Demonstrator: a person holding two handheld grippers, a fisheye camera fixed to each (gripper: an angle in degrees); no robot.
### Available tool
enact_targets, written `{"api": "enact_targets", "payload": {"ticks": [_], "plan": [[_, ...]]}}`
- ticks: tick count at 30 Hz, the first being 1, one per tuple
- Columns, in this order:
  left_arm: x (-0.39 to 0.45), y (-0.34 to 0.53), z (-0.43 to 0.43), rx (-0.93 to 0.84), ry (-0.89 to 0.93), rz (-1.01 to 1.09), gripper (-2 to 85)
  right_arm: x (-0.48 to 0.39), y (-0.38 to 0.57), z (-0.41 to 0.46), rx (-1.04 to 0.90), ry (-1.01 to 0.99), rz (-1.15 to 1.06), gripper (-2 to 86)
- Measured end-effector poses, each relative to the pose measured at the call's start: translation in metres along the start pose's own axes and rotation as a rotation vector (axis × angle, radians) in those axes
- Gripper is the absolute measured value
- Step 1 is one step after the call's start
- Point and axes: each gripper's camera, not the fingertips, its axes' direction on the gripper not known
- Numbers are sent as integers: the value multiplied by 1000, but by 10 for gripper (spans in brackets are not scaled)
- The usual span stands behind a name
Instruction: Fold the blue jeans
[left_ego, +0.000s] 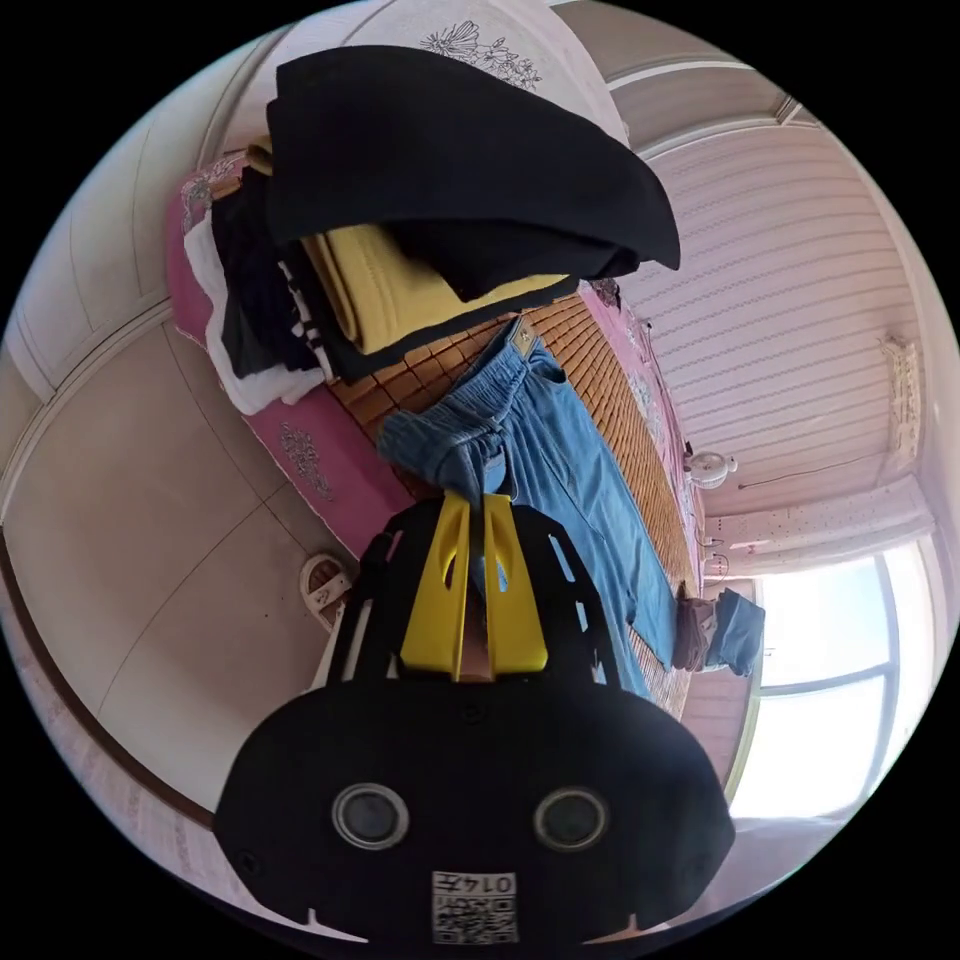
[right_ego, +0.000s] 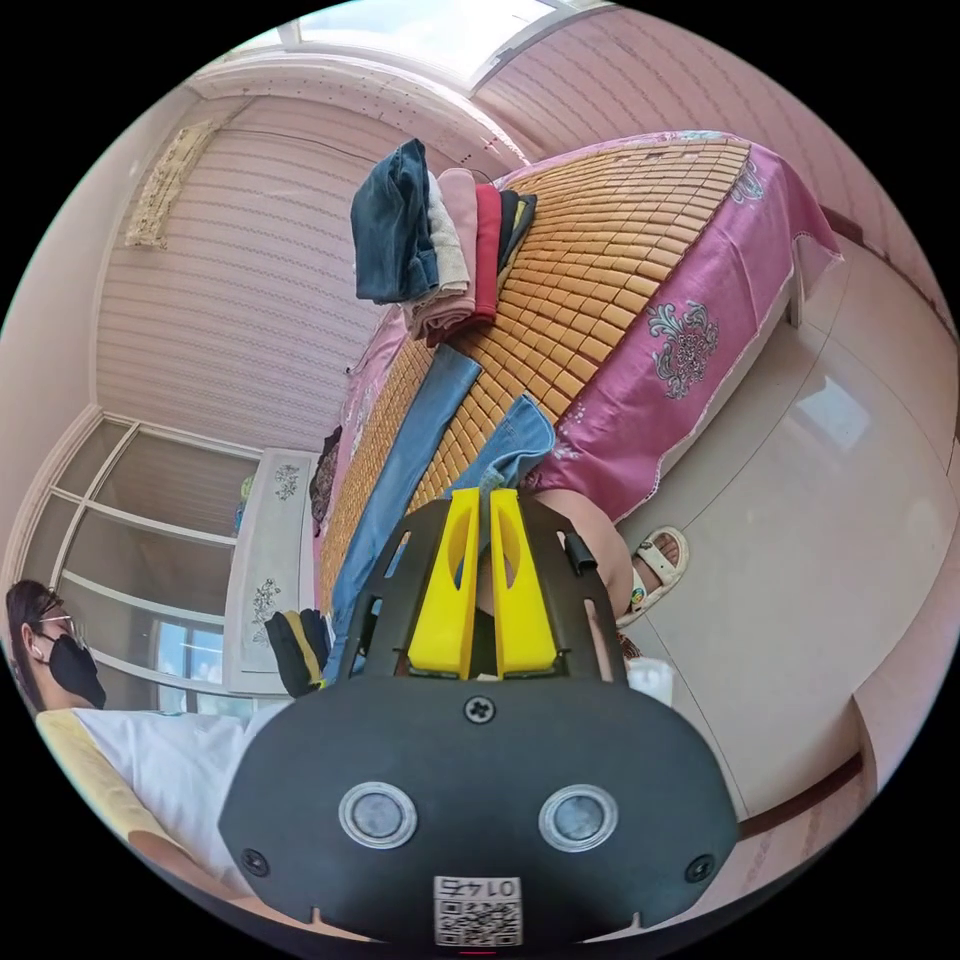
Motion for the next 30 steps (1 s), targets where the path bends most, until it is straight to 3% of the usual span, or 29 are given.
{"api": "enact_targets", "payload": {"ticks": [7, 15, 21, 26, 30], "plan": [[-8, 9, -35, 9, -10, 32, -9, -22, 9, 9, -8, 45, 2, 9], [60, -25, -47, 61, 11, 211, -9, -125, -52, 46, -34, 134, -306, 11], [145, -87, -10, 88, -37, 369, 3, -239, -151, 141, -63, 242, -531, 21], [166, -123, 53, 163, -12, 177, 78, -304, -219, 247, -32, 337, -391, 72], [171, -111, 76, 237, -65, 119, 81, -308, -205, 284, -79, 488, -477, 81]]}}
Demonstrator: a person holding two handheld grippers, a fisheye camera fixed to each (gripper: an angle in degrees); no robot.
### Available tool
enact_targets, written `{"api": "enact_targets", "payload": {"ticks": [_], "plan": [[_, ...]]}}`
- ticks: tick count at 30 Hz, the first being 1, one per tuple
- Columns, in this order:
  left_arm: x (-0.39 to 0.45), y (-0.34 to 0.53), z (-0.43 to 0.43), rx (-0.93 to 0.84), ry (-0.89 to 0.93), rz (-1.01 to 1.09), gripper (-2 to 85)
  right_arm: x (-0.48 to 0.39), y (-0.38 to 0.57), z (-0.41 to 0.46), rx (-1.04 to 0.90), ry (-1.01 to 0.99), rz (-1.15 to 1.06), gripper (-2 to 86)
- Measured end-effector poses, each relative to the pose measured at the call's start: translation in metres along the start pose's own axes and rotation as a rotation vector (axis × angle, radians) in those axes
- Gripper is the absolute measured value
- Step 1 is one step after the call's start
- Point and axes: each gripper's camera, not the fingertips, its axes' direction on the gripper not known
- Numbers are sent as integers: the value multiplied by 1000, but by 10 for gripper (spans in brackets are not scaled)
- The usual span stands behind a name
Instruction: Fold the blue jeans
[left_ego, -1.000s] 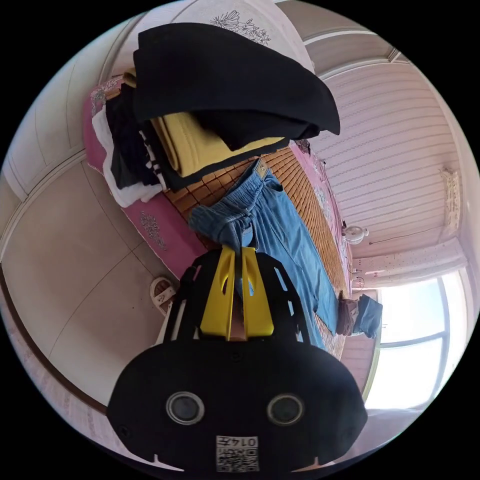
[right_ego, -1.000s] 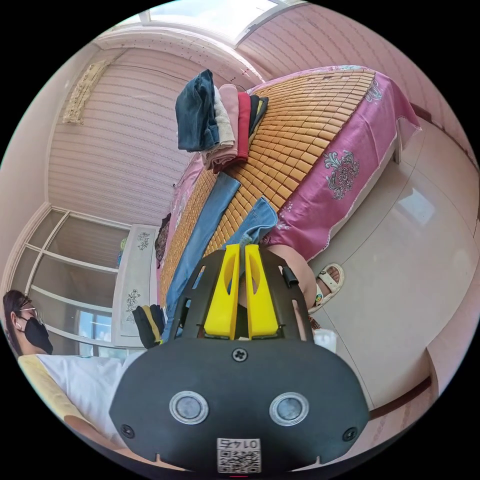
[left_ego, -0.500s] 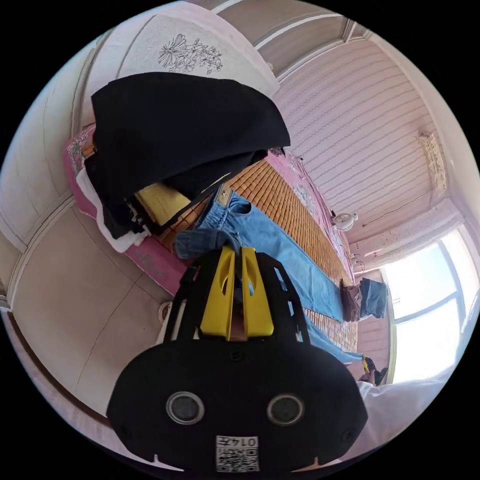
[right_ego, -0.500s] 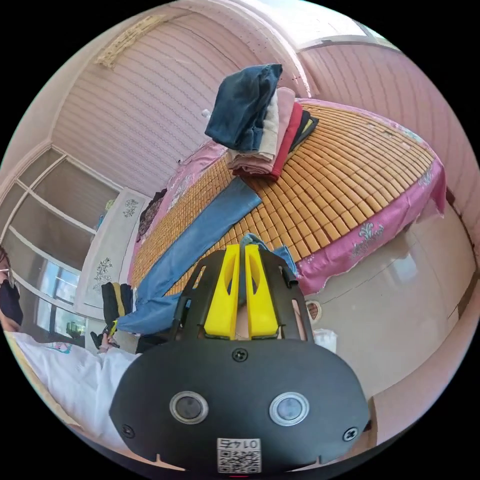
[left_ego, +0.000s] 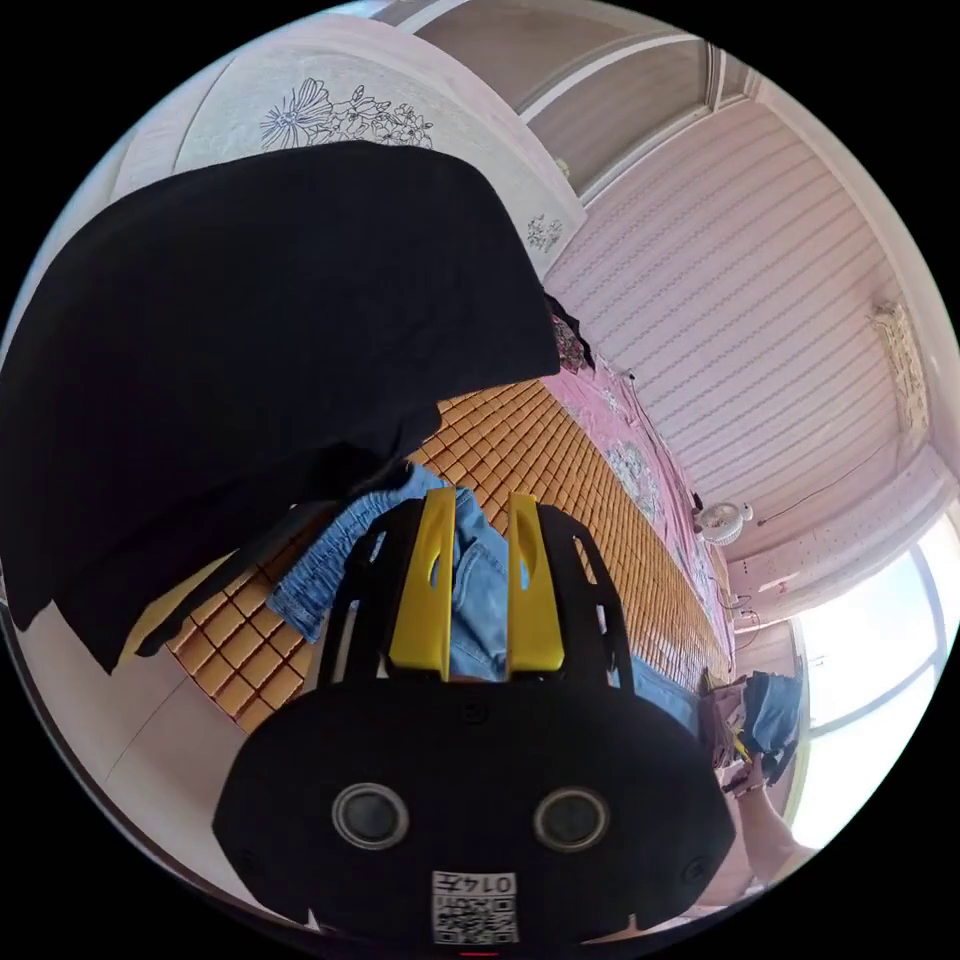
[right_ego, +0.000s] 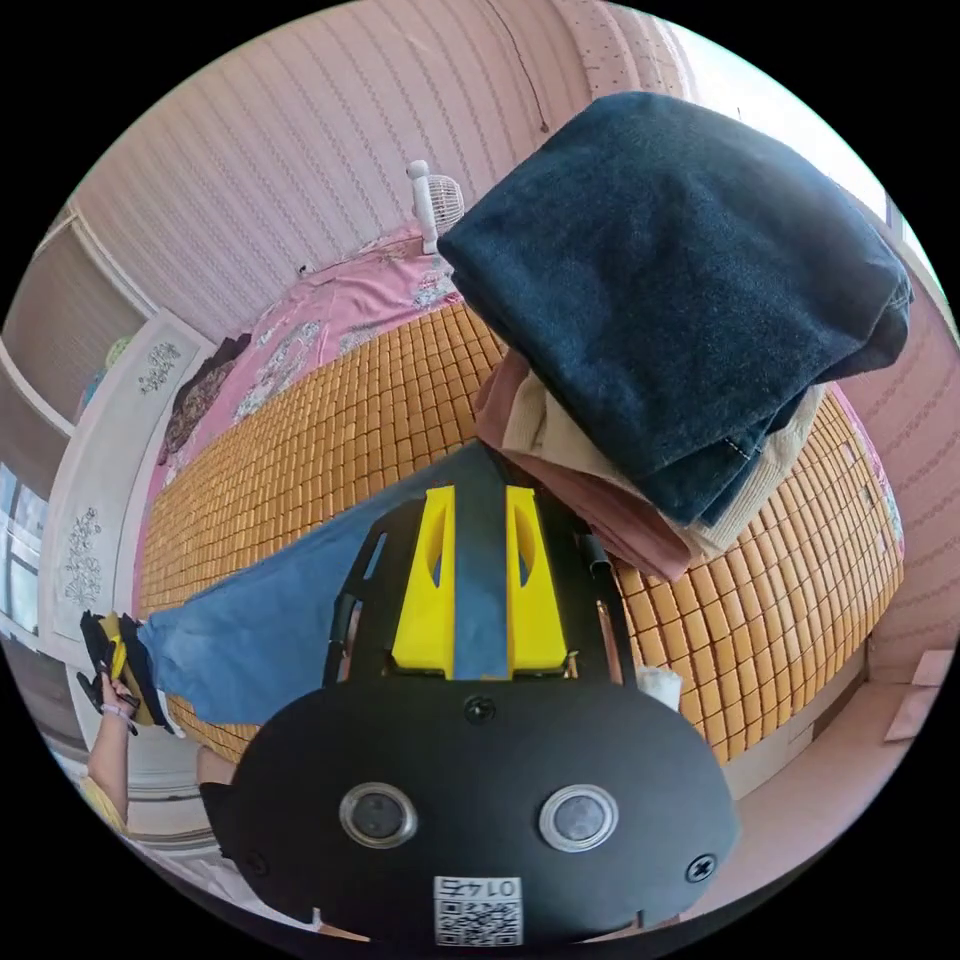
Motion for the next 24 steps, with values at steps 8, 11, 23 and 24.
{"api": "enact_targets", "payload": {"ticks": [8, 11, 23, 24], "plan": [[46, 63, 69, -363, -90, 337, 19, 27, 59, 48, -160, 139, -8, 65], [62, 94, 112, -596, -316, 492, -4, 32, 61, 44, -169, 63, 25, 30], [76, 153, 116, -700, -423, 732, -10, 42, 157, -16, -299, 169, -133, 9], [70, 158, 110, -693, -388, 702, -10, 45, 165, -21, -304, 162, -124, 11]]}}
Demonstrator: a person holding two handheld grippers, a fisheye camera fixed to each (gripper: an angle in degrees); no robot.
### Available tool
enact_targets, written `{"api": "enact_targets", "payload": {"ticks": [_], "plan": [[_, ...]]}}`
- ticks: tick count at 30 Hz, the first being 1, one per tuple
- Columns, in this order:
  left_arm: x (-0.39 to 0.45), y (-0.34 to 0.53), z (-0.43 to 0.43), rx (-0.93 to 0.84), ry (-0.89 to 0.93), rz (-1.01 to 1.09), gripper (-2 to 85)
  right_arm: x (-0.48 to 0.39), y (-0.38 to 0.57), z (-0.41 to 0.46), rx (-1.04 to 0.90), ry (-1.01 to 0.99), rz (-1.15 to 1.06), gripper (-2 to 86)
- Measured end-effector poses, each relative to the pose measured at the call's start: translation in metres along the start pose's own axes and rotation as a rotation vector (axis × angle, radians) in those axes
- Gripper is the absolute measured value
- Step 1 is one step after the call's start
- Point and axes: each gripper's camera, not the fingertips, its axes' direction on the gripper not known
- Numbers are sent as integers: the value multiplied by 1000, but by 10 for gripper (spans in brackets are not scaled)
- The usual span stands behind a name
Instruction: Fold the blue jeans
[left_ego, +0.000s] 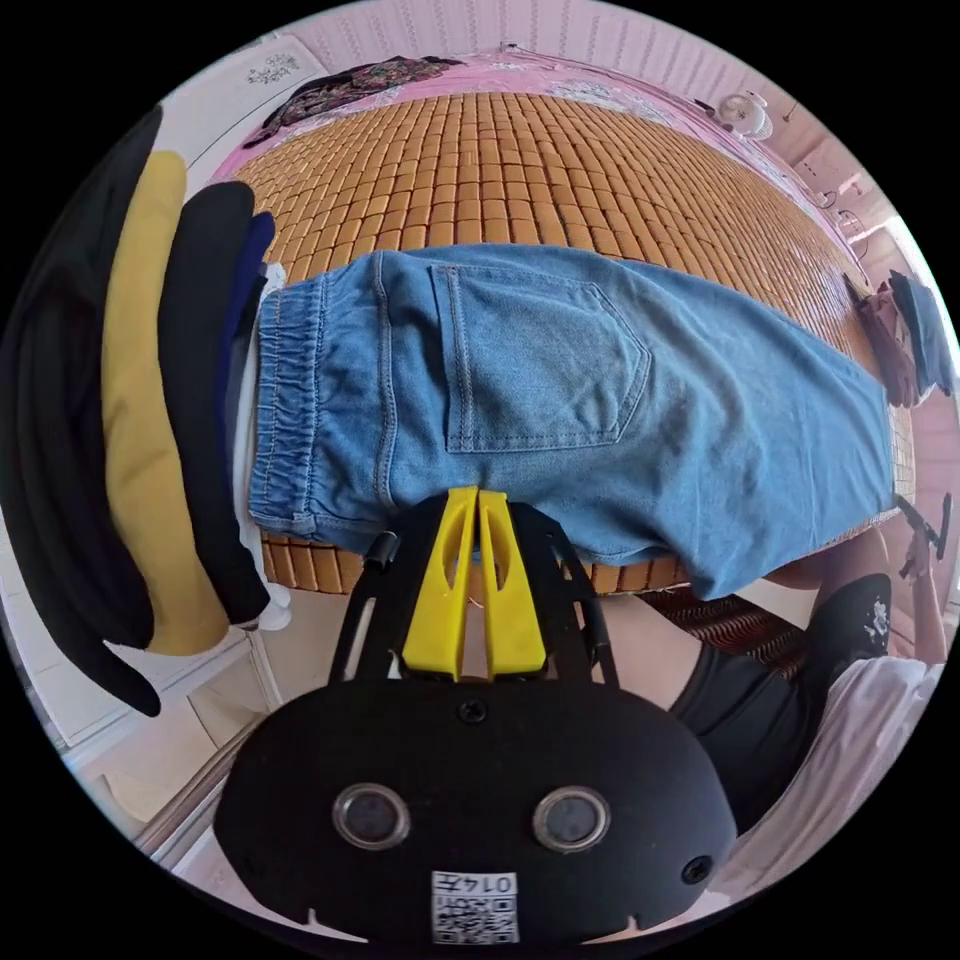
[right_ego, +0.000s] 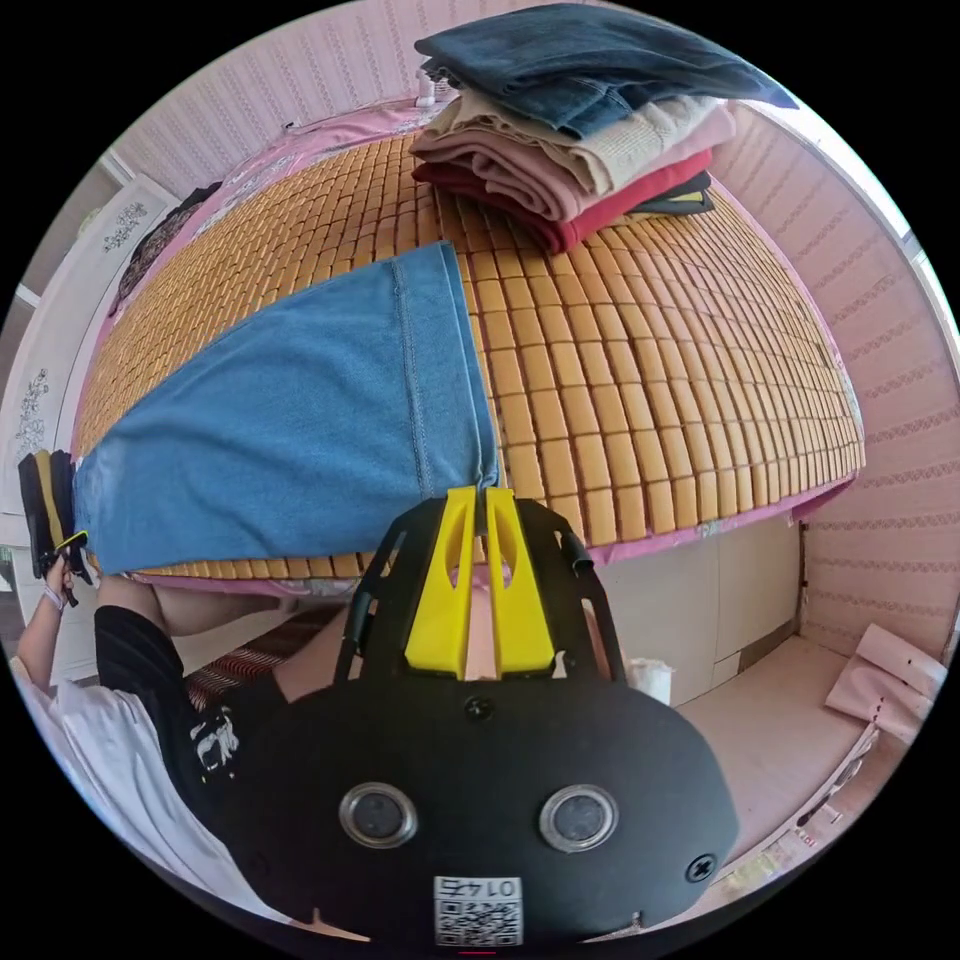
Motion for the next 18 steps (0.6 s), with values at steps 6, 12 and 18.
{"api": "enact_targets", "payload": {"ticks": [6, 12, 18], "plan": [[31, 34, -39, 237, 76, 83, -8, 21, 46, -34, 122, -34, 82, 41], [136, -12, -56, 364, 138, 400, 32, 11, -18, -45, 298, -121, 11, 57], [275, -74, -20, 333, 198, 707, 57, 7, -83, -1, 198, -120, 35, 77]]}}
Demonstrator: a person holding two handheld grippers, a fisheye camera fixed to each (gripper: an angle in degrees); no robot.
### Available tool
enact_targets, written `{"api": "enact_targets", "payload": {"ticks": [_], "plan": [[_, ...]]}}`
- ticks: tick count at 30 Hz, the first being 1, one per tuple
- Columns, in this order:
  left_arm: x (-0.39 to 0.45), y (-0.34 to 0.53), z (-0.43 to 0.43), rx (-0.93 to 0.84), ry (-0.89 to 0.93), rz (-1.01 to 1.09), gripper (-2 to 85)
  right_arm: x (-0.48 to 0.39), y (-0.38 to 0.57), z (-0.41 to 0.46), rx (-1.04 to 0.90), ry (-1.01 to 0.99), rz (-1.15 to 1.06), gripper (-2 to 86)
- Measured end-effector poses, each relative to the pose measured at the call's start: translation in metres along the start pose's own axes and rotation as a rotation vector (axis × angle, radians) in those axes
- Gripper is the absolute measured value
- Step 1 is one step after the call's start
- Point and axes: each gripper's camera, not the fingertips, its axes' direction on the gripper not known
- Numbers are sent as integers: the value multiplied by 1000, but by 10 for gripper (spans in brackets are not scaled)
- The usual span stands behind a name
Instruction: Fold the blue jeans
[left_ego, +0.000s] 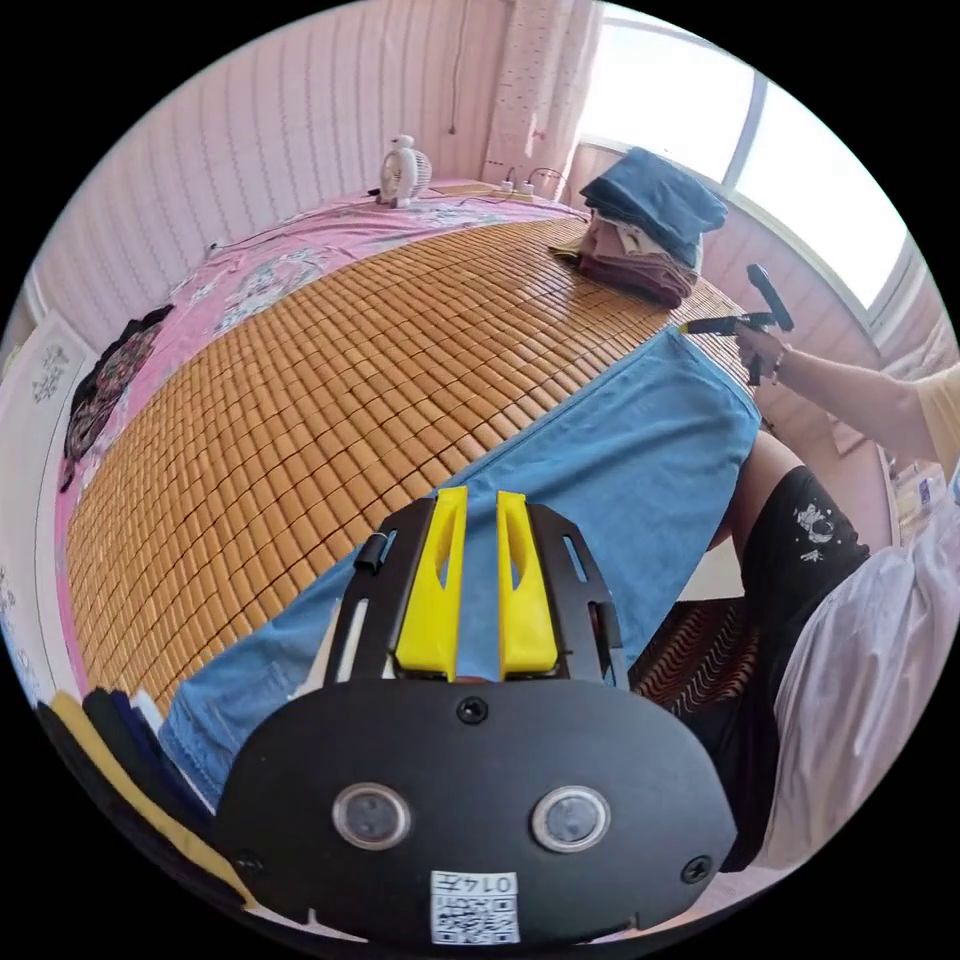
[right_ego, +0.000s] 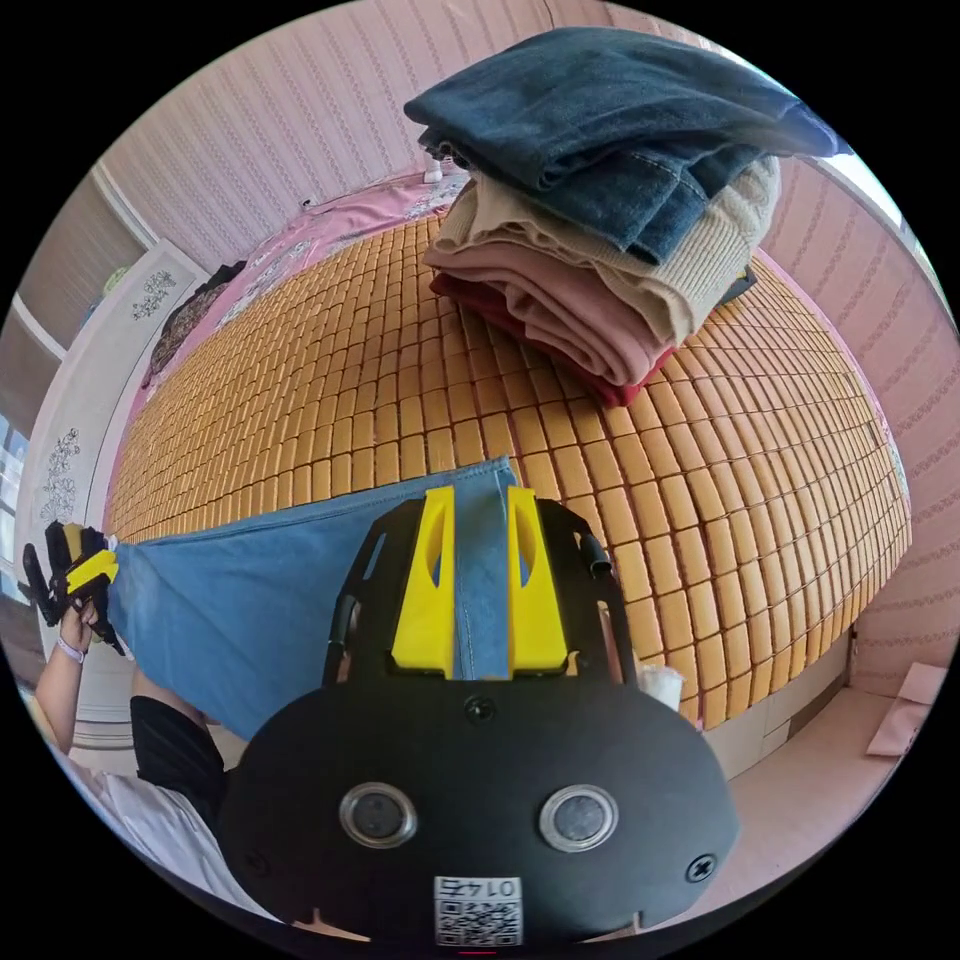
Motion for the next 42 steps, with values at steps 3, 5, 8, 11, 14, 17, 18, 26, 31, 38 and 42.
{"api": "enact_targets", "payload": {"ticks": [3, 5, 8, 11, 14, 17, 18, 26, 31, 38, 42], "plan": [[19, -39, 47, -77, 44, 73, 60, 4, 0, 6, 11, 9, 3, 35], [23, -55, 69, -115, 90, 75, 60, 6, 6, -7, 25, -5, -8, 12], [33, -73, 80, -119, 152, 110, 59, 7, 15, -42, 110, -31, -44, 4], [46, -79, 73, -51, 139, 147, 57, 10, 5, -56, 124, -40, -49, 4], [54, -77, 76, -44, 116, 149, 57, 16, -17, -25, 31, -39, 2, 4], [55, -68, 82, -80, 125, 114, 59, 36, -17, -3, -49, -15, 200, 9], [55, -62, 80, -79, 135, 102, 59, 39, -13, -7, -31, -56, 213, 12], [84, 4, 74, -80, 240, 29, 61, 51, 98, -71, 23, -27, 130, 107], [117, 41, 91, -147, 287, -15, 65, 58, 137, -45, -120, -145, 253, 81], [128, 52, 100, -201, 274, -21, 65, -5, 106, -109, 105, -170, 111, 16], [126, 57, 90, -148, 266, -46, 63, 0, 106, -93, 11, -74, 165, 9]]}}
